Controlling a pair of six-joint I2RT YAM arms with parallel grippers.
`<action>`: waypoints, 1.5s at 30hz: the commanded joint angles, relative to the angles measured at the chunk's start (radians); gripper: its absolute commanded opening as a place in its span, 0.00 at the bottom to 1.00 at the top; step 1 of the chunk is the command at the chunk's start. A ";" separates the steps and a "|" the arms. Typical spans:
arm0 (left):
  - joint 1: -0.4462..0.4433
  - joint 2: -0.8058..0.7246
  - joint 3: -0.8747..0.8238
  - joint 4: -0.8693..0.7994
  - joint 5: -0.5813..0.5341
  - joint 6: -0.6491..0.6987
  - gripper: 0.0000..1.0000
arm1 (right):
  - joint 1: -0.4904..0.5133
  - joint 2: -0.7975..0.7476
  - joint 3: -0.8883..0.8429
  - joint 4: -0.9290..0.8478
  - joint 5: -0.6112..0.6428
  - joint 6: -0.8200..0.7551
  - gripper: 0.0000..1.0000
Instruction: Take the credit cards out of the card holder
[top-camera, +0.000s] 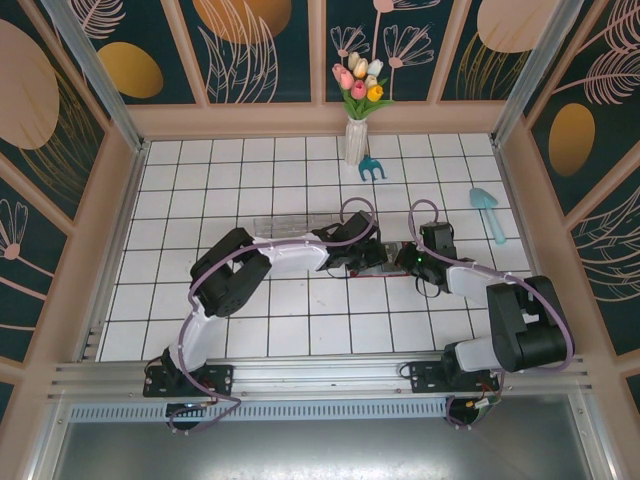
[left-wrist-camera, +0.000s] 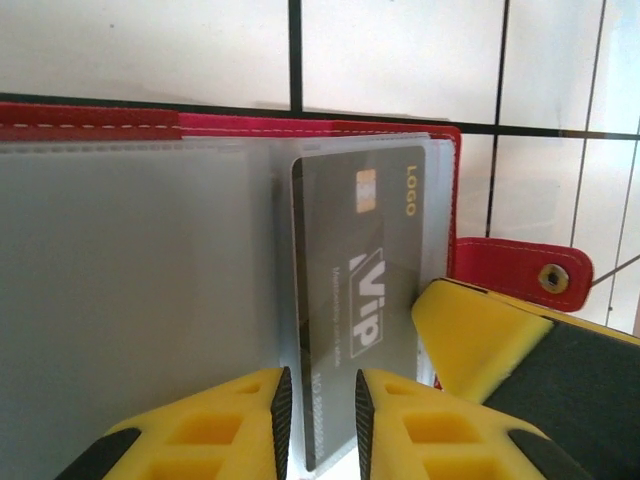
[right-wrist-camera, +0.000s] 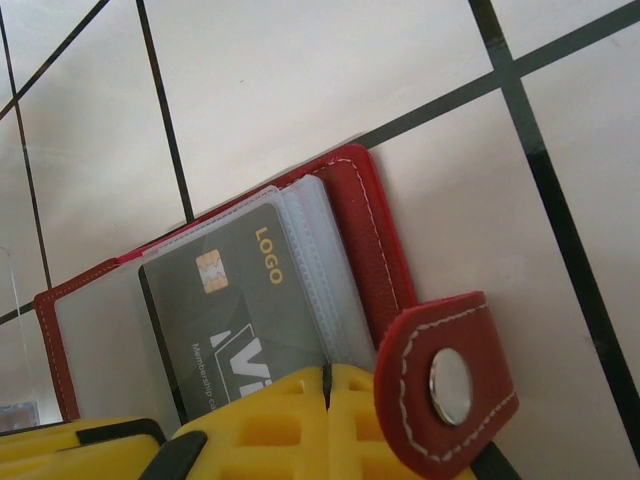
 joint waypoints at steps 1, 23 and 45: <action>-0.005 0.025 0.037 -0.020 0.000 -0.015 0.25 | -0.004 0.018 0.003 -0.002 -0.018 -0.008 0.01; 0.002 0.043 0.039 -0.007 -0.013 -0.036 0.14 | -0.005 0.011 0.000 0.001 -0.028 -0.010 0.00; 0.002 0.030 -0.001 0.112 0.042 -0.053 0.16 | -0.006 0.013 -0.005 0.003 -0.036 -0.008 0.00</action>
